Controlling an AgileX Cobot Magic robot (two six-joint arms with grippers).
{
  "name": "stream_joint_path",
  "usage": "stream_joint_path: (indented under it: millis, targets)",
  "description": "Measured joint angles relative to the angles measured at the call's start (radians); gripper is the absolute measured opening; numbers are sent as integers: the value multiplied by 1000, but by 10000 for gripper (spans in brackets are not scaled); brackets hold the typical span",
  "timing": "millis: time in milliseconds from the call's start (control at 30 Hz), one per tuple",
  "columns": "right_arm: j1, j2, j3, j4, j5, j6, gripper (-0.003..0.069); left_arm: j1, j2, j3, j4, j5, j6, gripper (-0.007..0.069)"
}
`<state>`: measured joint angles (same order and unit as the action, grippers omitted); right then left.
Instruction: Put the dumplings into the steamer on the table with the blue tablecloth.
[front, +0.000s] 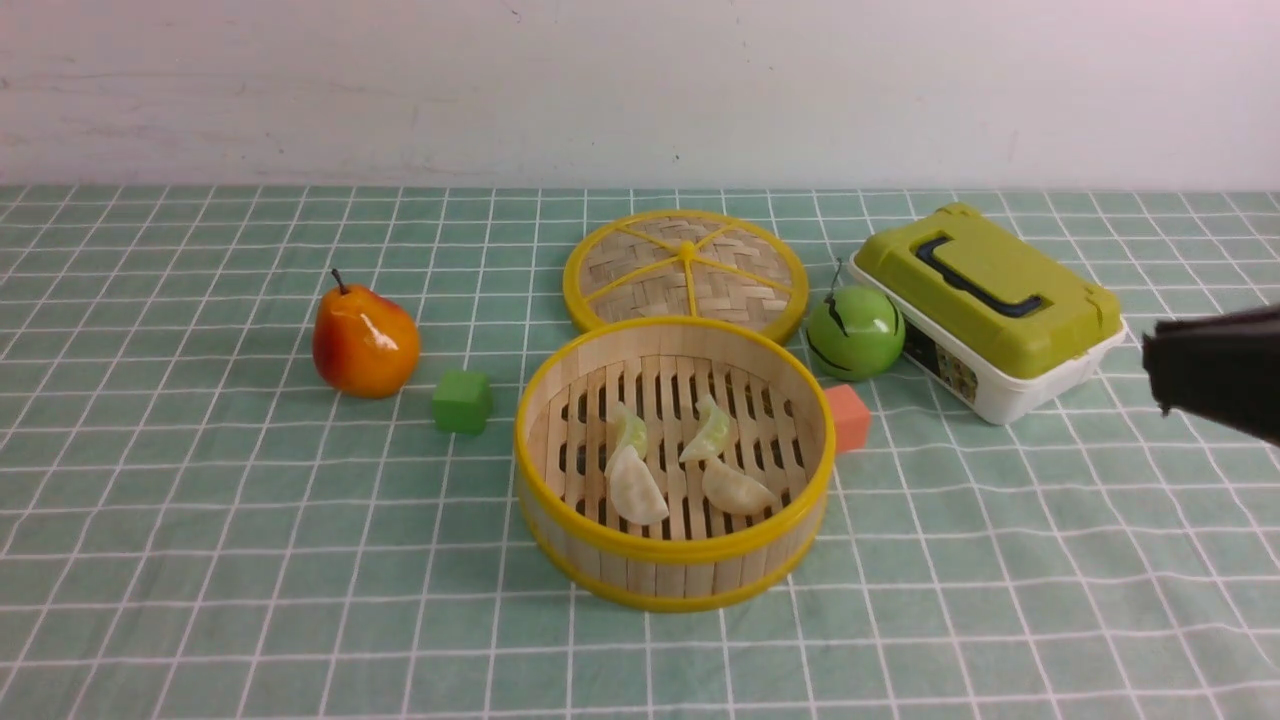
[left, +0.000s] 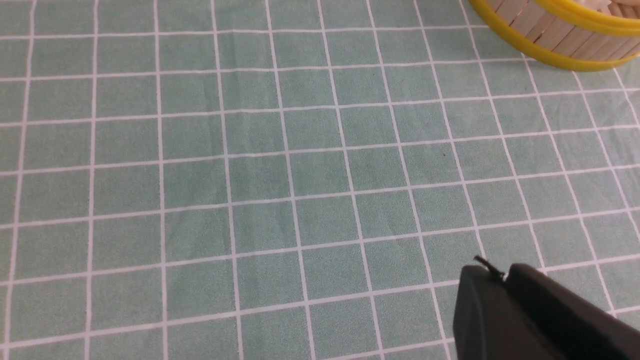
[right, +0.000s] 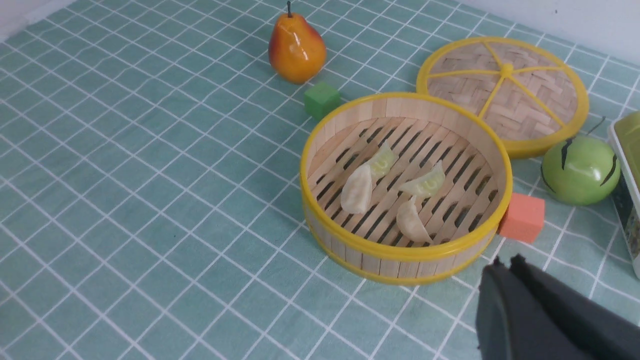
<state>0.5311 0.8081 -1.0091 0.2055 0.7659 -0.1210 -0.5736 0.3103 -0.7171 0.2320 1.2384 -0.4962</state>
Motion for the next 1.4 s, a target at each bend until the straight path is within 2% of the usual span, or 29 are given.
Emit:
stream_joint_path:
  millis: [433, 500, 600, 633, 667, 733, 867, 933, 1133, 1233, 1400]
  targets:
    - [0, -20, 34, -12, 103, 0, -14, 0, 0, 0, 0, 0, 0, 71]
    - [0, -27, 63, -27, 66, 0, -18, 0, 0, 0, 0, 0, 0, 72]
    - [-3, -101, 221, -71, -156, 0, -20, 0, 0, 0, 0, 0, 0, 77]
    - [-4, -108, 244, -77, -171, 1, -20, 0, 0, 0, 0, 0, 0, 77]
    - [-26, -181, 340, -94, -295, 17, -20, 0, 0, 0, 0, 0, 0, 79]
    - [-75, -262, 445, -110, -394, 50, -20, 0, 0, 0, 0, 0, 0, 81]
    - [-239, -427, 633, -167, -495, 151, -20, 0, 0, 0, 0, 0, 0, 86]
    - [-333, -521, 723, -215, -501, 206, -20, 0, 0, 0, 0, 0, 0, 89]
    - [-493, -745, 909, -267, -500, 235, -20, 0, 0, 0, 0, 0, 0, 91]
    - [-538, -804, 984, -258, -499, 235, -20, 0, 0, 0, 0, 0, 0, 91]
    - [-549, -817, 1036, -200, -456, 236, -20, 0, 0, 0, 0, 1, 0, 92]
